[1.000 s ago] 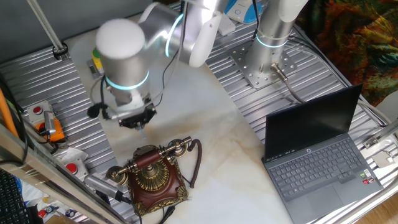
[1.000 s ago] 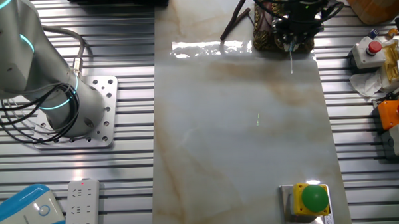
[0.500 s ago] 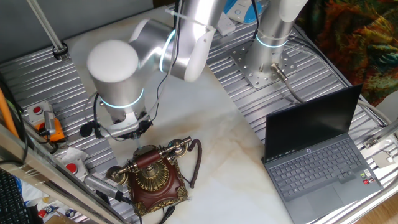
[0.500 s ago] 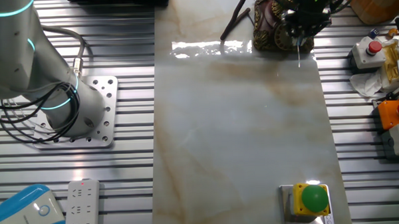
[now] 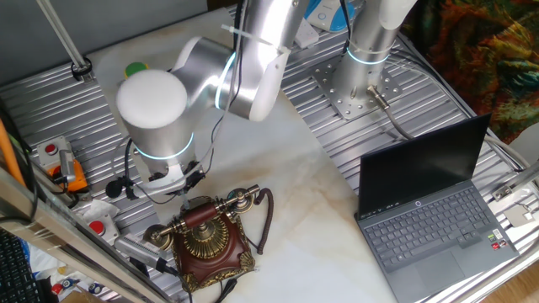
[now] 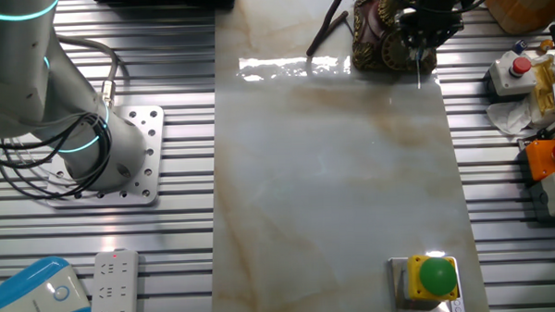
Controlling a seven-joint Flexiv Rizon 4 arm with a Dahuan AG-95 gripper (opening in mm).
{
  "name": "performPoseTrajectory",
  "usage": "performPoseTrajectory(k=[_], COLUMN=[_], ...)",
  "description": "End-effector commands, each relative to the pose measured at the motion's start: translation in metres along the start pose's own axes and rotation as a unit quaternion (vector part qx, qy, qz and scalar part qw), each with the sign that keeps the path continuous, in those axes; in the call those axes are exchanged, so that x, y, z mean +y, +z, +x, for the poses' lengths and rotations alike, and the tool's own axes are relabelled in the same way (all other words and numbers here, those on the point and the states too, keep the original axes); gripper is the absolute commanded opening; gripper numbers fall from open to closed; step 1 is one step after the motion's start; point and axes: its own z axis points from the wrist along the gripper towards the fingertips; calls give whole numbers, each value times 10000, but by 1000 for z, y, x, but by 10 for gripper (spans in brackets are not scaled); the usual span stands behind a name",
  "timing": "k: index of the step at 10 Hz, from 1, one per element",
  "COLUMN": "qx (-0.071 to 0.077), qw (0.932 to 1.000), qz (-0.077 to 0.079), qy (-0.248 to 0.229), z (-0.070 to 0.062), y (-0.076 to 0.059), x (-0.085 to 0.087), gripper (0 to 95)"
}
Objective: Dial a number on an old rotary phone
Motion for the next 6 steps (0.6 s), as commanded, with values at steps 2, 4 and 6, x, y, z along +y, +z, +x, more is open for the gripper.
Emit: performPoseTrajectory(k=[2, 4, 6], qx=[17, 58, 55], qw=[10000, 10000, 9999], qz=[46, 52, 17], qy=[30, 16, 160], z=[1, 1, 1], y=[-1, -1, -1], x=[1, 1, 1], gripper=[0, 0, 0])
